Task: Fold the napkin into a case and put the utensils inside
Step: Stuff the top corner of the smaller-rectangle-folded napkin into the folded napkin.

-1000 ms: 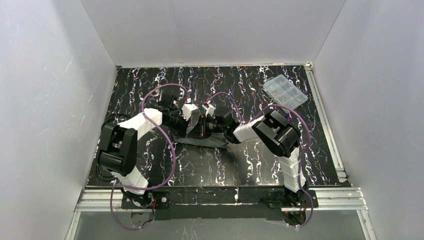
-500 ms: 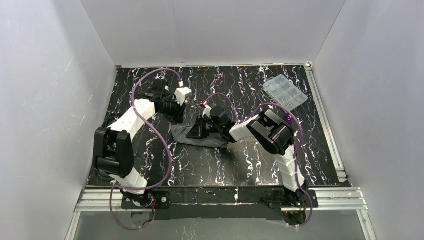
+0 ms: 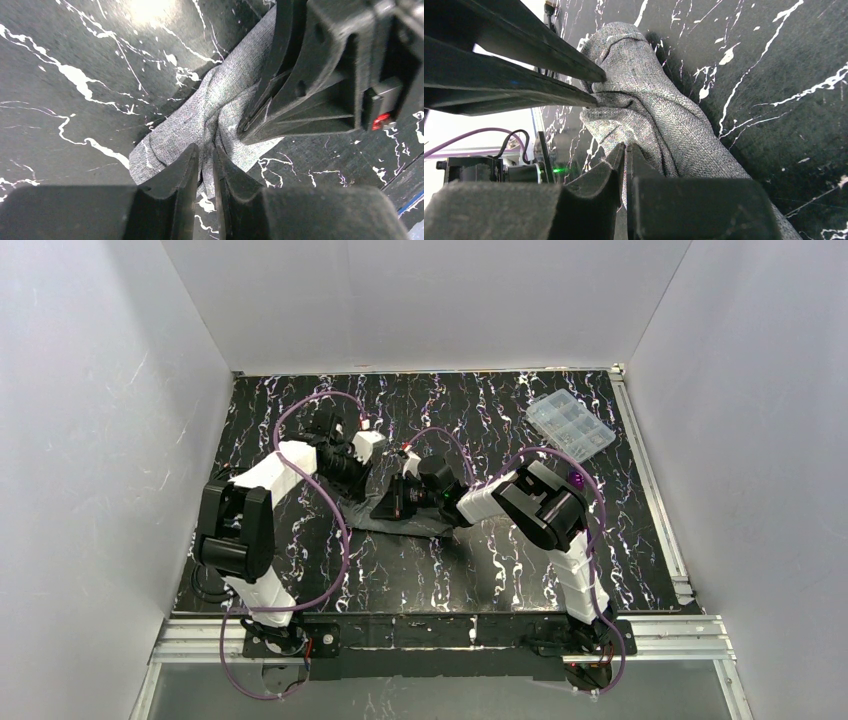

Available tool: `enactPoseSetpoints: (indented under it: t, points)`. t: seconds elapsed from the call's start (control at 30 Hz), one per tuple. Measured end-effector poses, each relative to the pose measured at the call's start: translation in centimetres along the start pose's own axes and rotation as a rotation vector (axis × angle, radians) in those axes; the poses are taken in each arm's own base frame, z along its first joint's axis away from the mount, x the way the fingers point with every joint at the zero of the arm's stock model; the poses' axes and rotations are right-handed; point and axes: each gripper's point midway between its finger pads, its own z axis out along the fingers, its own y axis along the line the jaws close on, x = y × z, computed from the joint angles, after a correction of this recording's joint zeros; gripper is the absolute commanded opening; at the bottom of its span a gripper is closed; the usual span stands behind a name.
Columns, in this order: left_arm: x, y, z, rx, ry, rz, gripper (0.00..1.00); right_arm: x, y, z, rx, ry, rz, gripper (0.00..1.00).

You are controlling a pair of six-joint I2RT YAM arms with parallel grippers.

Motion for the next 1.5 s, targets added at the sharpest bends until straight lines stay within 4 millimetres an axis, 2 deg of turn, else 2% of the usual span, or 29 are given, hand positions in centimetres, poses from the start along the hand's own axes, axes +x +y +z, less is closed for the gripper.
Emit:
enactPoseSetpoints:
  t: [0.2, 0.5, 0.63, 0.7, 0.77, 0.87, 0.93, 0.97, 1.13, 1.5]
  points:
    - [1.7, 0.1, 1.1, -0.006, 0.031, -0.004, 0.15, 0.0, -0.1, 0.0, 0.005, -0.005, 0.01, 0.15]
    - [1.2, 0.9, 1.9, -0.058, 0.026, 0.02, 0.0, -0.1, -0.1, 0.0, 0.012, -0.012, 0.022, 0.15]
    - [1.2, 1.3, 2.0, -0.078, 0.026, 0.028, 0.01, -0.1, -0.1, -0.1, 0.019, -0.017, 0.024, 0.15]
    - [1.3, 1.3, 2.1, -0.081, 0.029, 0.028, 0.1, -0.1, -0.1, -0.1, 0.022, -0.02, 0.025, 0.15]
    - [1.4, 1.3, 2.1, -0.082, 0.032, 0.028, 0.13, 0.0, -0.1, -0.1, 0.025, -0.021, 0.026, 0.15]
    - [1.4, 1.1, 2.2, -0.085, 0.037, 0.032, 0.1, 0.0, -0.1, -0.1, 0.027, -0.022, 0.028, 0.15]
    - [1.4, 1.1, 2.3, -0.09, 0.042, 0.038, 0.01, 0.0, -0.1, -0.1, 0.029, -0.022, 0.032, 0.15]
    - [1.4, 1.1, 2.3, -0.092, 0.043, 0.04, 0.0, 0.0, -0.1, -0.1, 0.03, -0.023, 0.036, 0.15]
    - [1.6, 1.2, 2.6, -0.101, 0.039, 0.05, 0.0, -0.1, -0.1, -0.1, 0.045, -0.03, 0.078, 0.09]
    - [1.5, 0.3, 1.8, -0.094, -0.005, 0.053, 0.0, -0.5, 1.0, 0.5, 0.047, -0.053, 0.166, 0.08]
